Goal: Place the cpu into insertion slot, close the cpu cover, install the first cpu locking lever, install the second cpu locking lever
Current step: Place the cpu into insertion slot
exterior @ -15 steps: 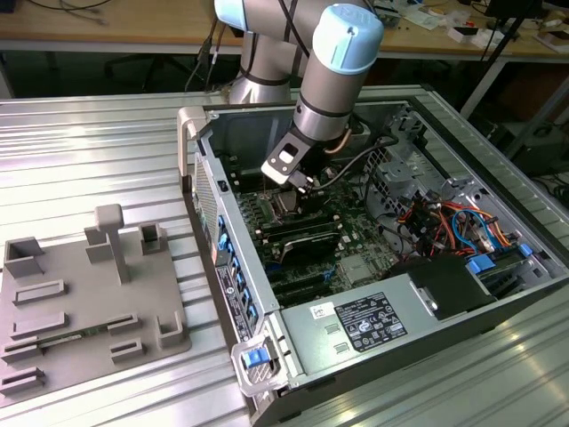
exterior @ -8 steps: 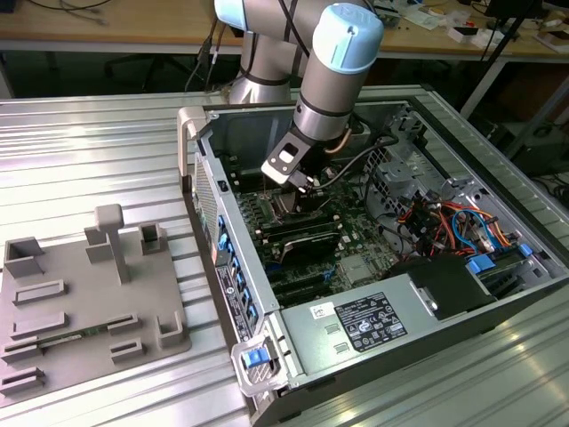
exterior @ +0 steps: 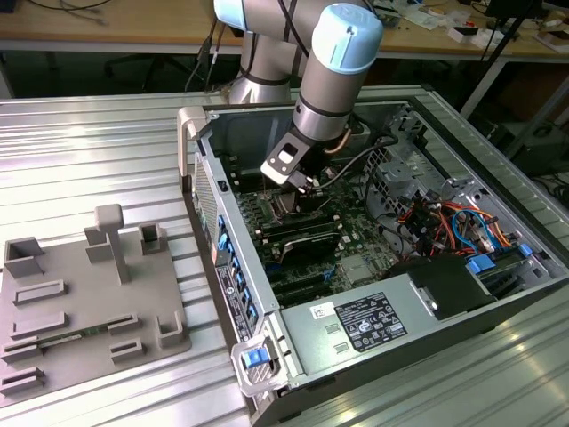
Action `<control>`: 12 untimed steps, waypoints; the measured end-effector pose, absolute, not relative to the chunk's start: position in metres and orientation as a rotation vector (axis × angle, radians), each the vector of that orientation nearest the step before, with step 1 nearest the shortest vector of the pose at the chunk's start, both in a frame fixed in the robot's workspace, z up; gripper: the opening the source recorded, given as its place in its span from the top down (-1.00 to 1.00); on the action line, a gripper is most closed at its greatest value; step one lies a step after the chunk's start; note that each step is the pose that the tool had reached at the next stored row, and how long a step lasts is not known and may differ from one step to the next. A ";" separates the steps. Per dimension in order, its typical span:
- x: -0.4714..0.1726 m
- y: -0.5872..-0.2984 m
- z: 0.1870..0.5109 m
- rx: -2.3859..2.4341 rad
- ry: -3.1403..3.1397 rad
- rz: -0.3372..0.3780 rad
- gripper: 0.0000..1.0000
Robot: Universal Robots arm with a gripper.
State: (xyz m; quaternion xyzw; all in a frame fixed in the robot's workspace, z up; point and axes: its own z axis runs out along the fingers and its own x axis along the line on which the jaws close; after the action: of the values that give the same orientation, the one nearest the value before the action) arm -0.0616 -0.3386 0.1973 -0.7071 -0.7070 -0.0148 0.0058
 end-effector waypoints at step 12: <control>-0.062 -0.339 0.198 -2.217 -2.219 -0.036 -0.11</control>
State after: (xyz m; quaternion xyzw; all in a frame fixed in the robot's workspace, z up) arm -0.0619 -0.3386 0.1979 -0.7067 -0.7074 -0.0115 0.0024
